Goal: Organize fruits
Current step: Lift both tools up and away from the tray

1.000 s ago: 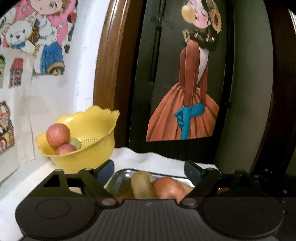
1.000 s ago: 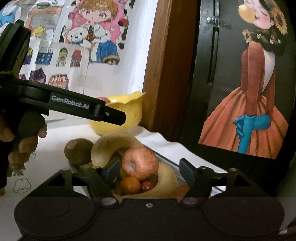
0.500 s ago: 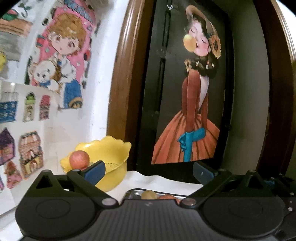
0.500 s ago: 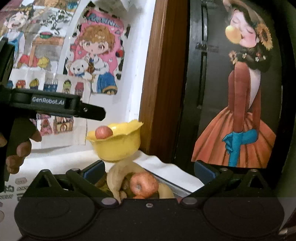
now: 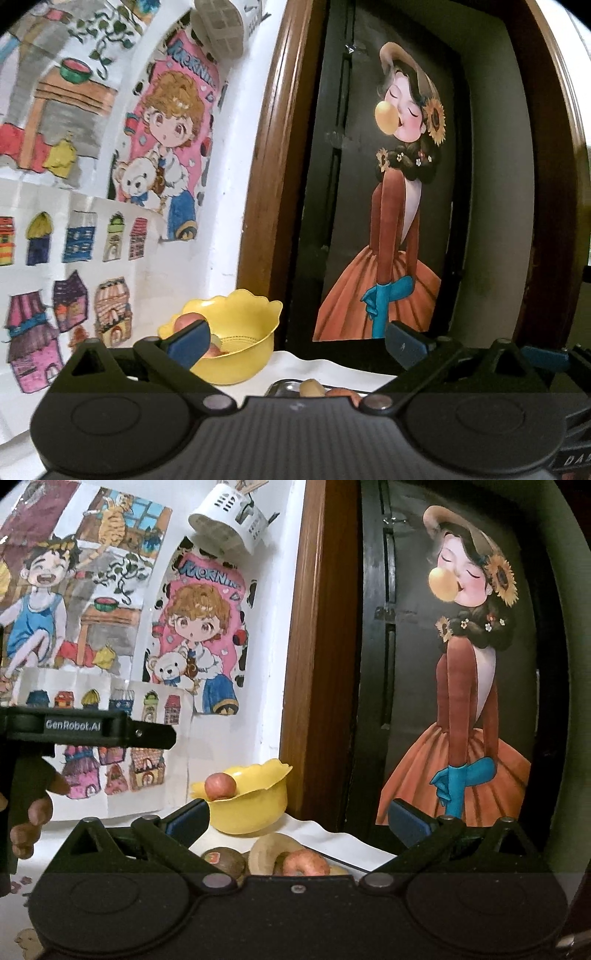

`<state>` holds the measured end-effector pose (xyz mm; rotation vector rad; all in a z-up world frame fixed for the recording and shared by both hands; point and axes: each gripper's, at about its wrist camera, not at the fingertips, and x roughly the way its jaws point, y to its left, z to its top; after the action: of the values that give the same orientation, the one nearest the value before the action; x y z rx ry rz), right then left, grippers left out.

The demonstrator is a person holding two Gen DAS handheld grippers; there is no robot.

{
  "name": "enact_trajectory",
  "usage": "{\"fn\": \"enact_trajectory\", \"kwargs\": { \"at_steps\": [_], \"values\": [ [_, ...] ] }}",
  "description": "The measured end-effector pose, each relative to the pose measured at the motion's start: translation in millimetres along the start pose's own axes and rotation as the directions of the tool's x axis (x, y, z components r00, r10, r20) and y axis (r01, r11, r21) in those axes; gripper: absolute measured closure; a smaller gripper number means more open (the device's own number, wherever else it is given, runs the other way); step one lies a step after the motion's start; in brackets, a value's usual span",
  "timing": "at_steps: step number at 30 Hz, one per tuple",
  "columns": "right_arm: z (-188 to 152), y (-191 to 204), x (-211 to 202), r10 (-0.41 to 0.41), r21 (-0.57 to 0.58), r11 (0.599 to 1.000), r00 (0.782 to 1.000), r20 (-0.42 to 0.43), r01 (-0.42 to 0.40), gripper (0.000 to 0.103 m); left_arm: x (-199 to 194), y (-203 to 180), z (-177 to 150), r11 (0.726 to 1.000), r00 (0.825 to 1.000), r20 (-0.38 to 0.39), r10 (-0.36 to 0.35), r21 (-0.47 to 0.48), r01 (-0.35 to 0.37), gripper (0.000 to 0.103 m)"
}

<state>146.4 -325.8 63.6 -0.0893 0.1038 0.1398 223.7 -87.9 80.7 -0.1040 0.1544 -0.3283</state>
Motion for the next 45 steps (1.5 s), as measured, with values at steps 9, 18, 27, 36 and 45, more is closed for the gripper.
{"fn": "enact_trajectory", "kwargs": {
  "at_steps": [9,18,27,36,45],
  "values": [
    [0.2,26.2,-50.4,-0.022,0.010,1.000,0.999,0.048,0.021,0.001,-56.7,14.1,-7.3,1.000,1.000,0.007,0.016,-0.004,-0.016,0.000],
    [-8.2,50.6,-92.5,-0.034,0.007,0.999,0.998,0.060,0.034,0.001,-100.0,23.8,-22.7,0.999,0.999,-0.006,0.032,-0.010,-0.032,0.000],
    [-25.7,73.6,-124.3,-0.044,0.034,0.999,0.994,0.104,0.040,0.001,-132.0,26.2,-46.2,0.999,0.998,-0.020,0.052,-0.002,-0.052,0.000],
    [-35.6,88.3,-136.4,-0.062,0.064,0.996,0.992,0.108,0.055,0.001,-143.0,34.6,-57.5,0.996,0.996,-0.048,0.077,-0.040,-0.079,0.000],
    [-49.5,99.5,-131.5,-0.074,0.110,0.991,0.997,0.017,0.071,0.001,-142.6,40.7,-81.1,0.993,0.984,-0.149,0.092,-0.056,-0.102,0.000]
  ]
}}
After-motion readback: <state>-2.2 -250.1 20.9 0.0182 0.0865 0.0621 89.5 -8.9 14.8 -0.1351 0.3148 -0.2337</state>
